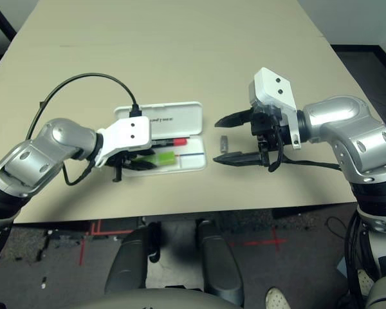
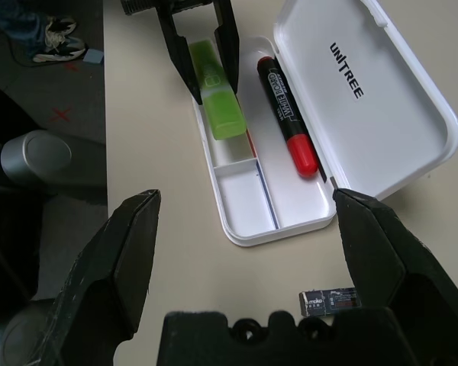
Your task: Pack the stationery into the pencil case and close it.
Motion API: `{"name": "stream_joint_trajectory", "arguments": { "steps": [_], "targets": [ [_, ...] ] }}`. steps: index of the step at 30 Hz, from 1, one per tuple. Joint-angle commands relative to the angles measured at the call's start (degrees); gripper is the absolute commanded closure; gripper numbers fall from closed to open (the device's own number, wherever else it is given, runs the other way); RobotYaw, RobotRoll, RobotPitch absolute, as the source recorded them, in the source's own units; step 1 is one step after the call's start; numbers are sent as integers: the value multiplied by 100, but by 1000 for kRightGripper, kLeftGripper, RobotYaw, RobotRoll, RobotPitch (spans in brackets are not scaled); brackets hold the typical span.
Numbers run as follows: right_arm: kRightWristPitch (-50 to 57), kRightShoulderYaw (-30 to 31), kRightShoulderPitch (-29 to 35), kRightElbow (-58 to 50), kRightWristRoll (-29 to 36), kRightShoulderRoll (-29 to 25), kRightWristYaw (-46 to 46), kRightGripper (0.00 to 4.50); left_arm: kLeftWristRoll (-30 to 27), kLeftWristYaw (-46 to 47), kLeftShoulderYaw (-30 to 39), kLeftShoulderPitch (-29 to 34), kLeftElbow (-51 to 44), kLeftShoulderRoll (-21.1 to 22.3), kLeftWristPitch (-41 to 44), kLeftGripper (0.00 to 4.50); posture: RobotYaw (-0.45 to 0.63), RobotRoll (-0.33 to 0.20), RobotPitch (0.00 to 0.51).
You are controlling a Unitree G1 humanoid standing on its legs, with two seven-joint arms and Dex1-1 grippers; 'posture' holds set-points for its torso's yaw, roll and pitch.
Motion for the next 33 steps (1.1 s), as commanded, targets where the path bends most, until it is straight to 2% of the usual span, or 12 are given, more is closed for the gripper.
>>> {"name": "stream_joint_trajectory", "arguments": {
  "steps": [1,7,17,21,25,30,33],
  "targets": [
    [-11,39,22,-61,-59,-32,0,0,52,-49,-38,19,-103,-34,66,2398,-19,0,241],
    [-43,55,6,-26,-94,-12,5,0,-107,-159,259,120,-338,238,188,27,-14,0,237],
    [106,31,-5,-47,-146,-36,-85,0,-536,-333,1316,621,-813,1072,306,27,-8,0,231],
    [1038,56,-90,-245,-228,-266,-574,0,-679,-428,1815,766,-829,1439,215,27,-1,0,233],
    [2724,43,-340,-688,-73,-435,-1313,0,-904,-631,2268,915,-888,1727,62,27,0,0,239],
    [4474,-141,-696,-1060,-107,57,-2534,0,-1044,-652,2301,962,-946,1658,-130,27,-19,0,244],
    [5173,-291,-830,-1176,-192,392,-3138,0,-1120,-659,2266,908,-947,1565,-260,27,-30,0,246]
  ]
}}
